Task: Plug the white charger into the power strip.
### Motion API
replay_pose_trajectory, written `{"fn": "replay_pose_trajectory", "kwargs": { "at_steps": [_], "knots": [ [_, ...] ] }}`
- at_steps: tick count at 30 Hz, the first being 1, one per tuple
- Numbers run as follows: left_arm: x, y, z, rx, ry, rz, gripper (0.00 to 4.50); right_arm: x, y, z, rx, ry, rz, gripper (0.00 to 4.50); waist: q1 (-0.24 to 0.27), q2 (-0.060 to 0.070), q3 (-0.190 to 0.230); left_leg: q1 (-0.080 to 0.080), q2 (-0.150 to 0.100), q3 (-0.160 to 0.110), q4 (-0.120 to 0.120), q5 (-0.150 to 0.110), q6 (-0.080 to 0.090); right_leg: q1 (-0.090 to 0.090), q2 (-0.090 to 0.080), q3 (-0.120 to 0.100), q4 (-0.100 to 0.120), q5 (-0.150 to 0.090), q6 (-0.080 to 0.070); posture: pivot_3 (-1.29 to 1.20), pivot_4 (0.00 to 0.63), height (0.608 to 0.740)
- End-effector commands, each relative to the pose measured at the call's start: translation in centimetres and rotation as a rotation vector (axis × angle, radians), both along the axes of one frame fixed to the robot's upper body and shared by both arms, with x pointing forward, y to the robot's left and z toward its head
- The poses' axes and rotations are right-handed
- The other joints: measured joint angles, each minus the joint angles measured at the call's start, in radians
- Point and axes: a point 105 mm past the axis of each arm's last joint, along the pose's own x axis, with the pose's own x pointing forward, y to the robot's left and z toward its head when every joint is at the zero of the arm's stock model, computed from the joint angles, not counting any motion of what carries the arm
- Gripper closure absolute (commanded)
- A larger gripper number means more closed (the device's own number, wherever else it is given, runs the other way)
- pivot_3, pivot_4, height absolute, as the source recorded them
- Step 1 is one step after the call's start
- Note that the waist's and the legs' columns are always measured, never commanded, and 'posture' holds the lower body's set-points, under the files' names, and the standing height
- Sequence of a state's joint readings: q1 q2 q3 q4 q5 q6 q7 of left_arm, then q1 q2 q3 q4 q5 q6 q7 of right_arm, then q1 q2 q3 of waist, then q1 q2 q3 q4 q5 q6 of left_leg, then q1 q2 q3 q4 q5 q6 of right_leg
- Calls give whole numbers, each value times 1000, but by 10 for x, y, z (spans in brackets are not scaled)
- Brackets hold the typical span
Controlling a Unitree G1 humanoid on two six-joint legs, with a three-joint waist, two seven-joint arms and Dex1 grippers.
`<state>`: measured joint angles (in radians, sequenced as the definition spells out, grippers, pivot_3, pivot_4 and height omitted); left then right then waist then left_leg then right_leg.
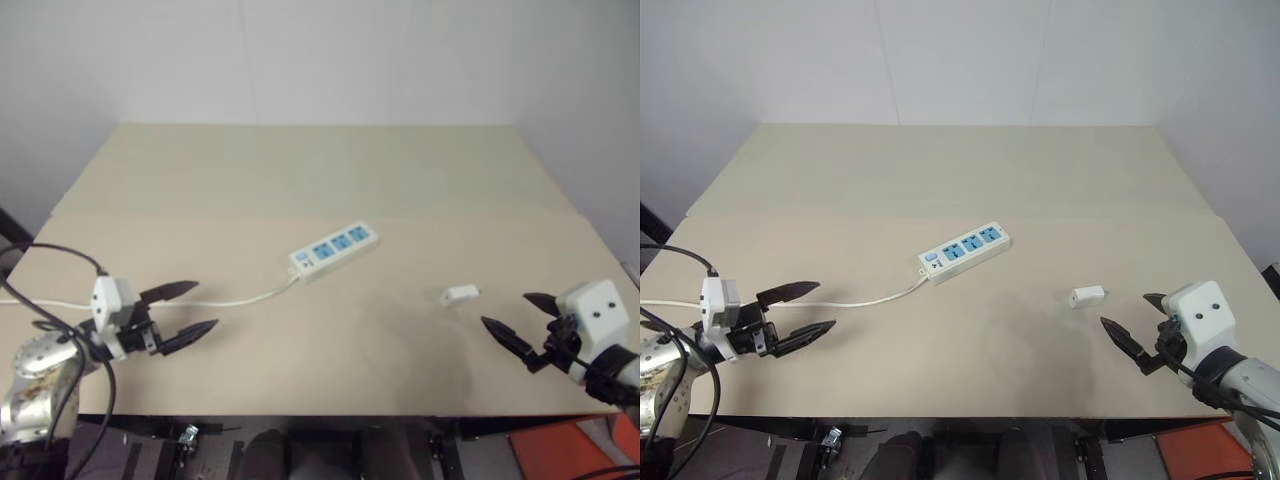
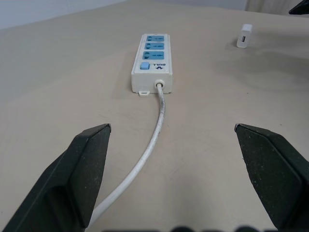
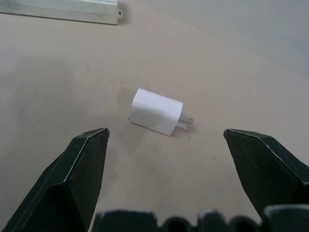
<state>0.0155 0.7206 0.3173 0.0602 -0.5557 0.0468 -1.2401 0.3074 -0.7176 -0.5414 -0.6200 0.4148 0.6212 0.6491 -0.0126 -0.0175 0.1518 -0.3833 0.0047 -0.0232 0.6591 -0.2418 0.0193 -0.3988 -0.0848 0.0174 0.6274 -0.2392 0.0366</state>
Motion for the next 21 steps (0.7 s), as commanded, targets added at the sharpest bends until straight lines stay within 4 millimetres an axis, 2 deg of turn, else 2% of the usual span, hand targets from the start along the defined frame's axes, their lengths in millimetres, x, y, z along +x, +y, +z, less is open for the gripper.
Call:
{"fn": "replay_pose_trajectory", "kwargs": {
  "at_steps": [1, 6, 21],
  "knots": [
    [-1, 1, 14, -2, -44, 3, 25, 0, 1, 17, -33, -58, 17, 0, 1, 0, 0, 0, 0, 0, 0, 0, 0, 0, 0, 0, 0, 0, 0, 0, 150, 740],
    [-1, 1, 12, -3, -42, 11, 25, -1, -3, 12, -48, -44, 2, 0, 3, 0, 0, 0, 0, 0, 0, 0, 0, 1, 0, 0, 0, 0, 0, 0, 150, 740],
    [2, -5, 10, -25, -48, 28, 25, 3, -1, 17, -38, -56, 16, 0, 2, 0, 0, 0, 1, 1, 0, 0, 0, 1, 0, 0, -1, 0, 0, 0, 150, 740]
  ]
}}
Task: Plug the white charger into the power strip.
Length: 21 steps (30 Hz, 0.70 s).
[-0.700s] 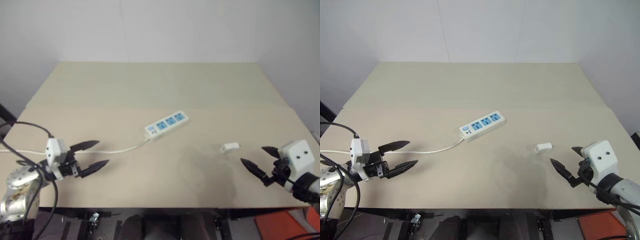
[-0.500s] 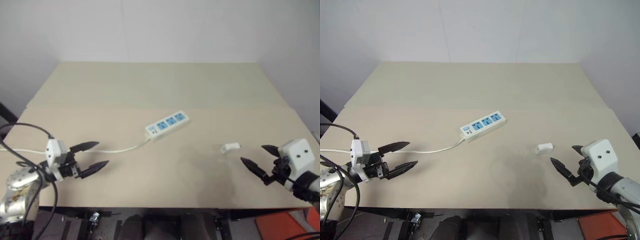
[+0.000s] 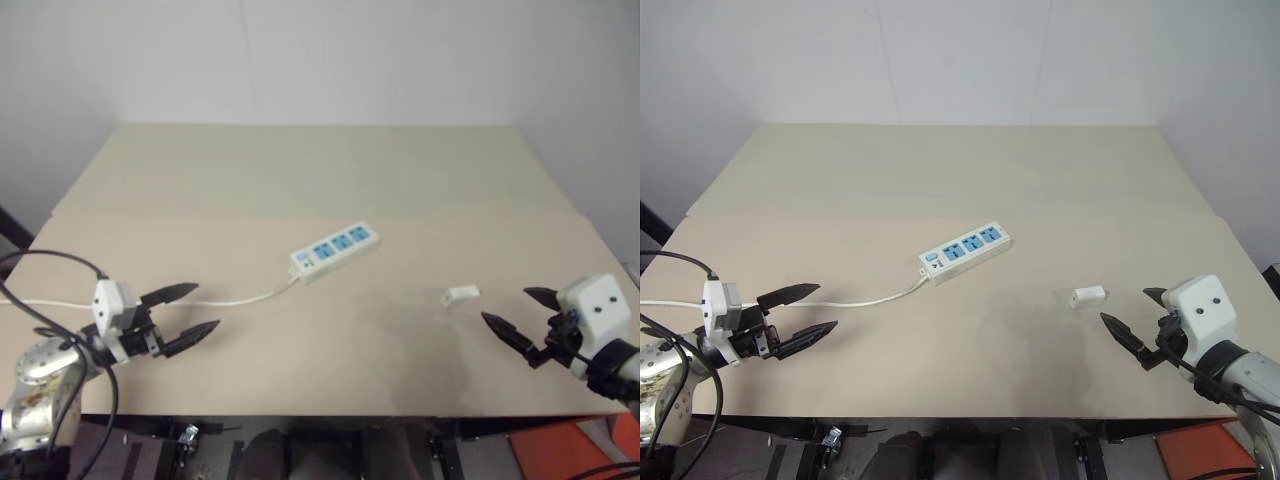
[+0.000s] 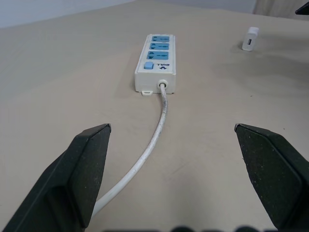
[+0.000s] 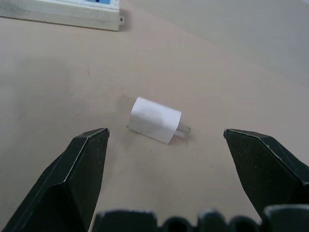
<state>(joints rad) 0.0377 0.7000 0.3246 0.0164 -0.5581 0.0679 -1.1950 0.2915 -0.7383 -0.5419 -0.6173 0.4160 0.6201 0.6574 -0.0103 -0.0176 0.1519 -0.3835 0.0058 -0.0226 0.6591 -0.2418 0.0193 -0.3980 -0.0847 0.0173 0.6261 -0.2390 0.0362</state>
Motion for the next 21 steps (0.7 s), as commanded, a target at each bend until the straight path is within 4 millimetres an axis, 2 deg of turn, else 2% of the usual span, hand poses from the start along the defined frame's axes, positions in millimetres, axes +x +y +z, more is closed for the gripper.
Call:
{"fn": "replay_pose_trajectory", "kwargs": {
  "at_steps": [1, 4, 7, 11, 15, 21],
  "knots": [
    [5, -2, 11, -7, -52, -1, 25, 1, 0, 13, -23, -47, 5, 0, 0, 0, 0, 0, 0, 0, 0, 0, 0, 0, 0, 0, 0, 0, 0, 0, 150, 740],
    [23, -12, 11, -38, -84, 12, 25, 7, 6, 14, -17, -65, 25, 0, 8, 0, 0, 1, 0, 0, 0, 0, 0, 1, 0, 0, 0, 0, 1, 0, 150, 740],
    [51, -34, 13, -76, -129, 15, 25, 14, 16, 22, -7, -89, 76, 0, 16, 0, 0, 5, -4, 3, 1, 0, 0, 7, 0, -2, -1, -1, 2, 0, 150, 740],
    [78, -68, 7, -61, -143, -92, 25, 26, 31, 36, -11, -133, 143, 0, 18, -1, 0, 4, -5, 3, 1, 0, 0, 7, 0, -3, -2, 2, -2, 0, 150, 740],
    [109, -87, 4, -70, -150, -105, 25, 32, 56, 45, 8, -170, 216, 0, 16, -2, 1, 3, -7, 3, 1, 0, 0, 7, 0, -3, -2, 2, -3, 0, 150, 740],
    [124, -104, -4, -42, -107, -178, 25, 29, 85, 46, 63, -184, 262, 0, 11, -3, 2, -1, -7, 2, 1, -1, 1, 3, 0, -4, -2, 2, -2, 0, 150, 740]
  ]
}}
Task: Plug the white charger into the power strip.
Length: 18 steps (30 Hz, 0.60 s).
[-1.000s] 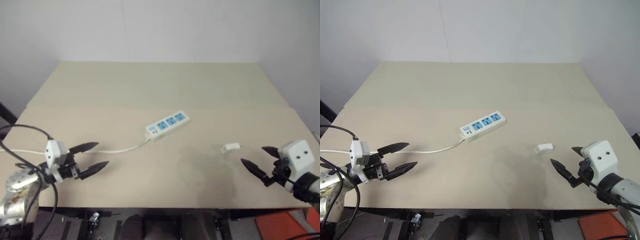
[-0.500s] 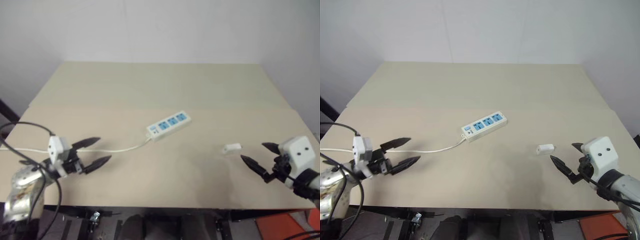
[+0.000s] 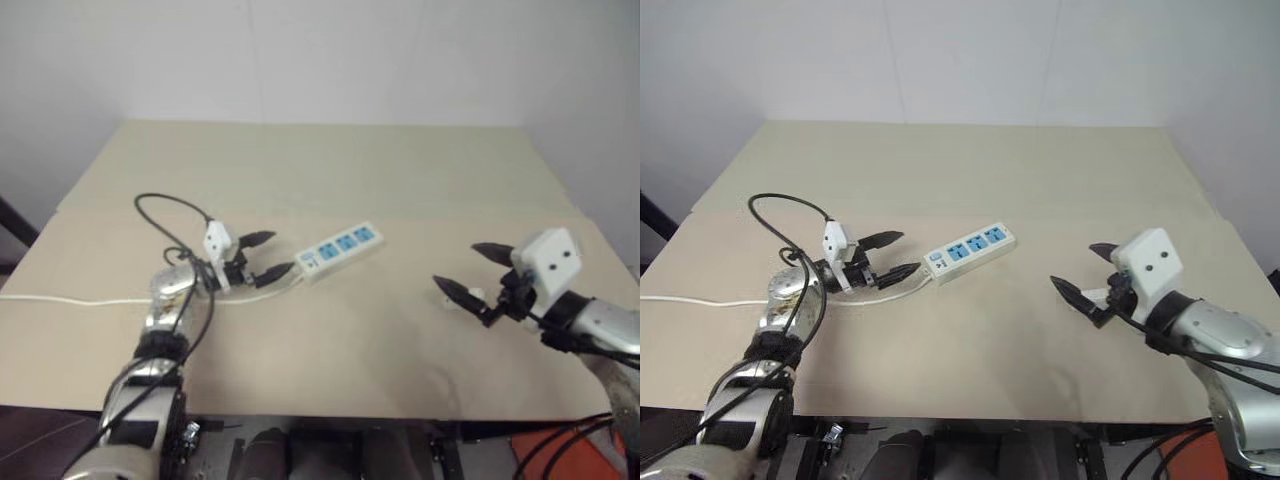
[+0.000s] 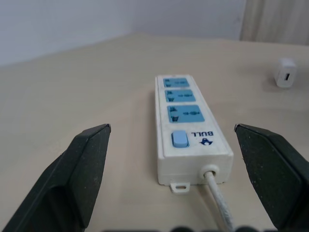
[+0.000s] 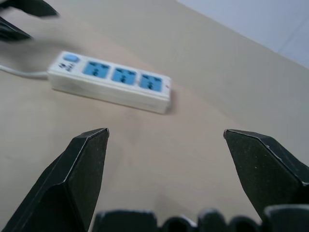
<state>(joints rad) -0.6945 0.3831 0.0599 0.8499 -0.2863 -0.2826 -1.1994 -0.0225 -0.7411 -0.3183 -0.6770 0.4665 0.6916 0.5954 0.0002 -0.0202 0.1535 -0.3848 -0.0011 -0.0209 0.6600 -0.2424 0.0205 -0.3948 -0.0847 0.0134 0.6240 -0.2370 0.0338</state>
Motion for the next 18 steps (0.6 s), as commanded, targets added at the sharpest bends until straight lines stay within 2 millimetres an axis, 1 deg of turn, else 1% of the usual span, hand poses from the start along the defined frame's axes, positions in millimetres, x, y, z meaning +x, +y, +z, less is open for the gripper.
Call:
{"fn": "replay_pose_trajectory", "kwargs": {
  "at_steps": [1, 5, 9, 14, 18],
  "knots": [
    [5, -7, 1, 21, -5, -41, 25, -5, 19, 8, 29, -39, 31, 0, 0, 0, 0, 0, 0, 0, 0, 0, 0, 0, 0, 0, 0, 0, 0, 0, 150, 740],
    [6, -19, -1, 37, 15, -96, 25, -7, 29, 1, 59, -32, 15, 0, 1, -1, 0, -1, 0, 0, 1, 0, 0, -1, 0, 0, 0, 0, 0, 0, 150, 740],
    [7, -28, -6, 50, 26, -108, 25, -10, 37, -4, 66, -26, 4, 0, 1, -1, 0, -1, 0, -1, 1, 0, 0, -1, 0, -1, 1, 0, 0, 0, 150, 740],
    [13, -40, -19, 110, 9, -34, 25, -11, 46, -5, 89, -26, -2, 0, -1, -1, 1, 0, 0, -1, 1, 0, 0, -1, 0, 0, 2, 0, 0, 0, 150, 740],
    [15, -53, -26, 93, 3, 4, 25, -8, 47, -4, 103, -29, -10, 0, 0, -1, 1, 0, 0, -1, 1, 0, 0, -1, 0, -1, 2, 0, 1, 0, 150, 740]
  ]
}}
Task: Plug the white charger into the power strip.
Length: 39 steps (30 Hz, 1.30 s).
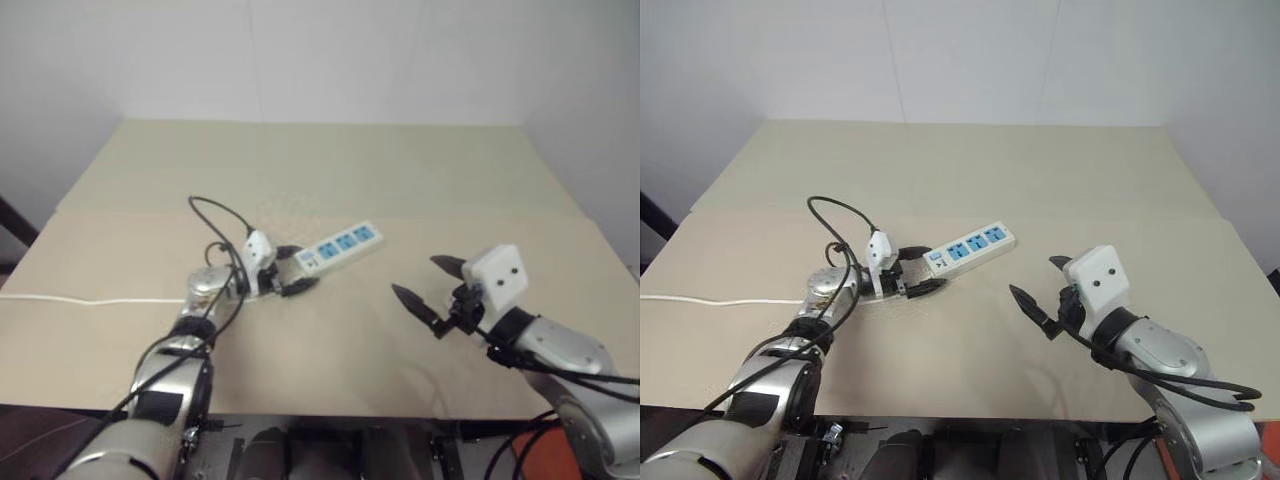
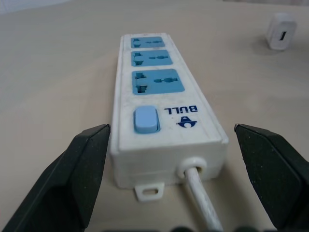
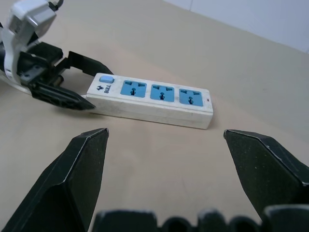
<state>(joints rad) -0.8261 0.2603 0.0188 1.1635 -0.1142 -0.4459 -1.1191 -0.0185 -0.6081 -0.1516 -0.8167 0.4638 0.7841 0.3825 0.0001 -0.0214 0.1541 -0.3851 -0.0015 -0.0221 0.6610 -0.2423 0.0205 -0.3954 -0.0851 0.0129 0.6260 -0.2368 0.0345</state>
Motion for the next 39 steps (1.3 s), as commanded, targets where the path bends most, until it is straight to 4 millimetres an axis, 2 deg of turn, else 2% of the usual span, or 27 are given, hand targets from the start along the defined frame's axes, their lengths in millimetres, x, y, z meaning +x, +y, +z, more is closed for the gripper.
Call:
{"fn": "replay_pose_trajectory", "kwargs": {
  "at_steps": [1, 7, 16, 19, 21, 27, 31, 39],
  "knots": [
    [6, -11, 5, -15, -52, 42, 25, -1, 5, 11, 5, -48, 4, 0, 0, 0, 0, 0, 0, 0, 0, 0, 0, 0, 0, 0, 0, 0, 0, 0, 150, 740],
    [5, -19, 3, -59, -33, 47, 25, 2, 2, 10, -7, -42, -4, 0, 0, 0, 0, 0, 0, 0, 0, 0, 0, 0, 0, 0, 0, 0, 0, 0, 150, 740],
    [3, -15, 2, -59, -21, 37, 25, 3, 4, 8, -20, -41, 2, 0, 0, 0, 0, 0, 0, 0, 0, 0, 0, 0, 0, 0, 0, 0, 0, 0, 150, 740],
    [1, -15, 1, -67, -14, 25, 616, 4, 5, 7, -24, -39, 4, 0, 0, 0, 0, 0, 0, 0, 0, 0, 0, 0, 0, 0, 0, 0, 0, 0, 150, 740],
    [1, -15, 1, -64, -15, 26, 1193, 4, 5, 7, -25, -40, 7, 0, 0, 0, 0, 0, 0, 0, 0, 0, 0, 0, 0, 0, 0, 0, 0, 0, 150, 740],
    [1, -16, 8, -77, -24, -3, 1216, 7, 5, 13, -55, -60, 27, 0, 0, 0, 0, 0, 0, 0, 0, 0, 0, 0, 0, 0, 0, 0, 0, 0, 150, 740],
    [-4, -17, 13, -57, -29, -79, 1216, 11, -2, 15, -231, -18, 103, 0, -1, 0, 0, 0, -1, 0, 0, 0, 0, 0, 0, 0, -1, 0, 0, 0, 150, 740],
    [-31, -16, 12, -5, -1, -329, 1216, 15, -30, 19, -731, 230, 393, 0, -13, 1, 2, -4, 0, 1, 0, 0, 0, -5, 0, 0, 0, 0, 0, 0, 150, 740]
  ]
}}
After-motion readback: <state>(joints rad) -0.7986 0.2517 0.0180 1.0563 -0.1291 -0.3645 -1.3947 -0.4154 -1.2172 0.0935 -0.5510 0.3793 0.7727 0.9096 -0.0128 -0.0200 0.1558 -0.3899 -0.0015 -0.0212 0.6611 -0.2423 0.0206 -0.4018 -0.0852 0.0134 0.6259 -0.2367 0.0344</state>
